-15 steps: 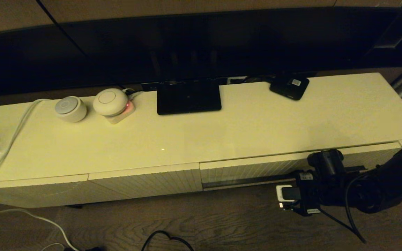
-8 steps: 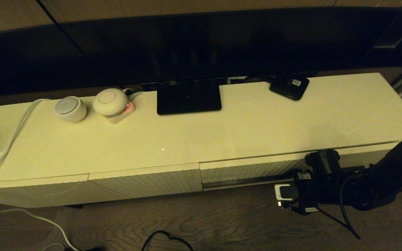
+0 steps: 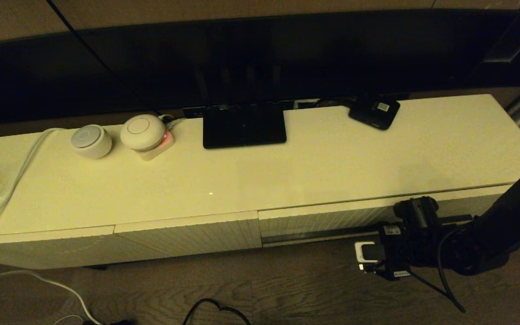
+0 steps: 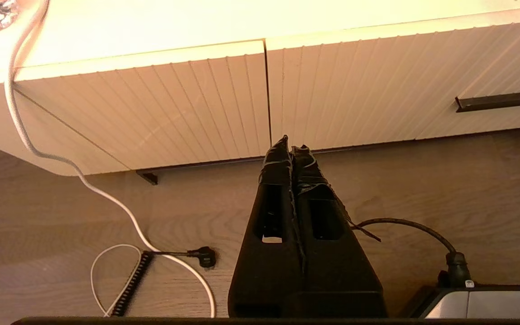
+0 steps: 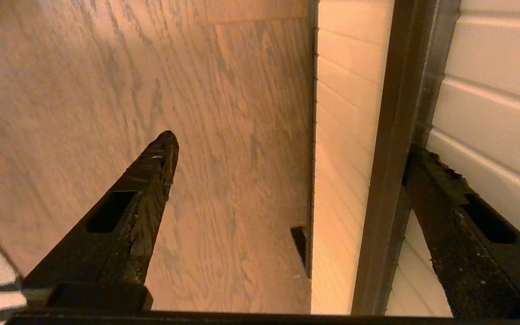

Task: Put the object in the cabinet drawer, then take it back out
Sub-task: Open the drawer

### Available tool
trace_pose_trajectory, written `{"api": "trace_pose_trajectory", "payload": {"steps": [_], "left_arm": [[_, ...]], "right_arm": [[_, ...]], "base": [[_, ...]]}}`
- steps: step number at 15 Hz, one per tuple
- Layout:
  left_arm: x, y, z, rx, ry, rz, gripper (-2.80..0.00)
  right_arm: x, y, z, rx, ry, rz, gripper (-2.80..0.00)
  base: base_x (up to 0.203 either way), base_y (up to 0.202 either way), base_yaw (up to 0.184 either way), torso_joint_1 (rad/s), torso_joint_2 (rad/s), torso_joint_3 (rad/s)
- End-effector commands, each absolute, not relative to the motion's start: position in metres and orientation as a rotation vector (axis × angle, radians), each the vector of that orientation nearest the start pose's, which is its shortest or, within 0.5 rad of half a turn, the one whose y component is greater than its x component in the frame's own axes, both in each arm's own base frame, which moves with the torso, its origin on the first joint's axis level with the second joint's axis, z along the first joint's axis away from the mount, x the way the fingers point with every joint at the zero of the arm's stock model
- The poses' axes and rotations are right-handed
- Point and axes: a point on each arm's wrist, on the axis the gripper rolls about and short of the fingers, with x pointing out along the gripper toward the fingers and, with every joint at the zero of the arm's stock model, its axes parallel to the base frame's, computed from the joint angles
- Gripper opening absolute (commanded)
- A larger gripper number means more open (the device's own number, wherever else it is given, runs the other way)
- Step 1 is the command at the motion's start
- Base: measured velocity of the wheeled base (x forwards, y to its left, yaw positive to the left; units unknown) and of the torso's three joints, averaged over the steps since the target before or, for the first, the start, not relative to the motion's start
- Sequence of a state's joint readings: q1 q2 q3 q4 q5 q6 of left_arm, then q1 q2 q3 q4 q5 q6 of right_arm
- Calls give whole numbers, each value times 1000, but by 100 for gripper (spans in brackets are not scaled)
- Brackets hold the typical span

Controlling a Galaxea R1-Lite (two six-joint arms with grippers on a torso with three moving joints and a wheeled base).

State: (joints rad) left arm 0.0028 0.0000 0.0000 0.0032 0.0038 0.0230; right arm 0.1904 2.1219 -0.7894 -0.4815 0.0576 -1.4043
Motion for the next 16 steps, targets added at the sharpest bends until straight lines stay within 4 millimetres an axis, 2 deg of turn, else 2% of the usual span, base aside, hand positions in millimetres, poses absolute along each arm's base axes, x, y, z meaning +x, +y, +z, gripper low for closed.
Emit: {"api": "trace_pose_trajectory", "payload": {"steps": [1,4,10,16], "left_arm": [[-23,0,74,23,6,8,-280],[-23,0,74,23,6,8,-280],[-23,0,74,23,6,8,-280],[-23,0,74,23,6,8,-280]], "right_arm": [[324,64,16,-1359,568,826,0],[315,63,14,-1349,561,847,0],[284,59,7,-1338,567,883,0],[251,58,11,-1334,565,925,0]], "base": [[0,0,0,0,0,0],[0,0,0,0,0,0],[0,0,0,0,0,0],[0,0,0,0,0,0]]}}
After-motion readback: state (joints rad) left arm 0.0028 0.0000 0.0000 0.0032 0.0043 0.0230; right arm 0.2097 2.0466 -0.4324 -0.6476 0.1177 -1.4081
